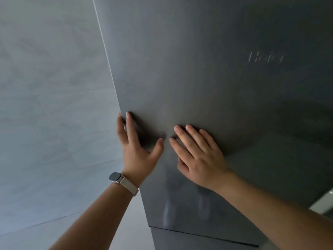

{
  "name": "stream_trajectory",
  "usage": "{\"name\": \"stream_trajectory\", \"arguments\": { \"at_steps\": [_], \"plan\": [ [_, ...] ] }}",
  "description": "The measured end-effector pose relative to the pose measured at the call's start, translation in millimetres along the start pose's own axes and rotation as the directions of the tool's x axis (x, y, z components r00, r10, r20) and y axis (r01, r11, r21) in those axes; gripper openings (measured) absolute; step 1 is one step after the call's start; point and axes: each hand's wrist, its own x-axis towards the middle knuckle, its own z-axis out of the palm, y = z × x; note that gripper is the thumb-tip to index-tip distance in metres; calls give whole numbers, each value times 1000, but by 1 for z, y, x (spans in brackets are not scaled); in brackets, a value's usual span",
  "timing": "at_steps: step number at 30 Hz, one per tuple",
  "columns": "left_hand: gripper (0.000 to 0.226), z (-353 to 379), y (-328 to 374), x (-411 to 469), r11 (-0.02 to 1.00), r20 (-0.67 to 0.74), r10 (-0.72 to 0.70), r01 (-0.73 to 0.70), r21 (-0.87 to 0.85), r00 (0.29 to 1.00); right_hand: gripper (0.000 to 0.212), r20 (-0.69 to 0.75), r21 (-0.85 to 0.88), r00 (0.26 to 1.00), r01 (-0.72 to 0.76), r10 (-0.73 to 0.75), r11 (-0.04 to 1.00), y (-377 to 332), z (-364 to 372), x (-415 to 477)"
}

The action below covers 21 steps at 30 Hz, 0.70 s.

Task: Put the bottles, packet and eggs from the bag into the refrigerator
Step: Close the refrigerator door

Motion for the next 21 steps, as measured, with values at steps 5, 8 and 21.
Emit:
{"name": "stream_trajectory", "arguments": {
  "at_steps": [5,8,21],
  "plan": [
    [100,18,-15,9,998,-43,56,-56,-3,997,48,-44,-69,999,-10,7,998,2,17,2],
    [96,22,-18,10,995,-89,97,-95,29,991,49,-80,-109,997,-15,6,994,1,22,2],
    [84,0,-38,7,973,76,206,-196,-119,976,51,-26,-135,998,-54,51,989,-7,18,3]
  ]
}}
